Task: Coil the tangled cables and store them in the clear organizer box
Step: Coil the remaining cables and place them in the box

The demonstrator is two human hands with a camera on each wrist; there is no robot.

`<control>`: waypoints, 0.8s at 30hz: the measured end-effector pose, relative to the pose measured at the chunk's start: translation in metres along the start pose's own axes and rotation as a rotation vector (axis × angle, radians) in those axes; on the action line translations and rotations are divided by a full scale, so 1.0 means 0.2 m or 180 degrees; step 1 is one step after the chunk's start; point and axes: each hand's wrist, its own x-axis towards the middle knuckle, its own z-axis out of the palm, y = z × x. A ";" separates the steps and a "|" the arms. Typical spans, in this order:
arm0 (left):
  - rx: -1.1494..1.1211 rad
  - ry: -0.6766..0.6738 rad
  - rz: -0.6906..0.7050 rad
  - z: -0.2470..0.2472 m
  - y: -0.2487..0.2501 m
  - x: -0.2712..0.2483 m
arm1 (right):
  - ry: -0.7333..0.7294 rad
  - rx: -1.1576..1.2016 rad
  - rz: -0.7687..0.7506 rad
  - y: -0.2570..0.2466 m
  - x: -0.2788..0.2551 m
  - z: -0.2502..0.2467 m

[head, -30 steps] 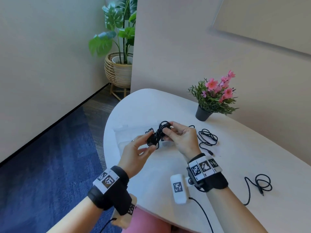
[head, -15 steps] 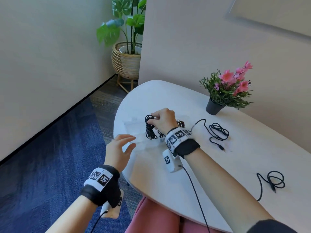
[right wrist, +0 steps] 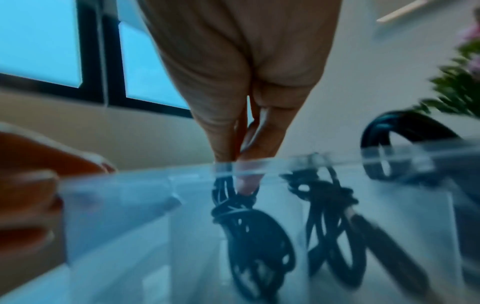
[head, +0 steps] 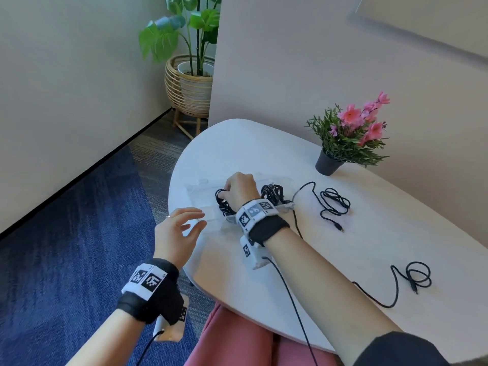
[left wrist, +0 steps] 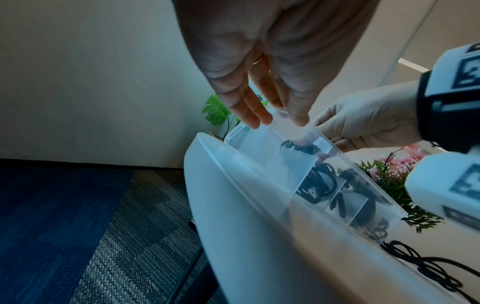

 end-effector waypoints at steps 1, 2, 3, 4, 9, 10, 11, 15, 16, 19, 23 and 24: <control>0.0020 0.0012 0.0019 0.00 0.01 0.00 | -0.0001 -0.0110 -0.0012 -0.01 0.01 0.01; 0.0039 0.0024 0.0035 0.01 0.01 -0.01 | -0.0016 -0.0212 0.0003 -0.02 0.01 0.00; 0.0044 0.0034 0.0033 0.01 0.01 -0.01 | -0.0026 -0.0286 0.0016 -0.03 0.01 0.01; 0.0032 0.0034 0.0012 0.01 0.02 -0.01 | -0.0041 -0.0366 0.0049 -0.04 0.01 0.01; -0.0037 -0.0011 -0.0050 0.00 0.02 -0.01 | -0.0656 -0.0235 -0.0031 0.01 -0.02 -0.10; 0.0000 -0.0028 -0.0045 0.00 0.03 -0.01 | -0.0746 -0.0040 -0.0036 0.05 -0.03 -0.15; 0.0072 -0.0043 -0.0026 0.00 0.03 -0.01 | -0.0628 0.0127 -0.0078 0.11 -0.03 -0.20; 0.0749 -0.0085 0.0185 0.01 0.09 -0.01 | 0.0315 -0.0030 0.0143 0.35 -0.06 -0.32; 0.0932 -0.0105 0.0302 0.02 0.13 0.00 | 0.0244 -0.0040 0.0213 0.39 -0.07 -0.33; 0.1092 -0.0422 0.0620 0.05 0.23 0.05 | 0.0194 0.0143 0.0213 0.46 -0.11 -0.31; 0.1478 -0.1126 0.0397 0.10 0.28 0.13 | 0.0339 0.0171 0.0167 0.45 -0.08 -0.21; 0.1493 -0.1180 0.0290 0.10 0.27 0.14 | 0.0340 0.0162 0.0211 0.44 -0.06 -0.18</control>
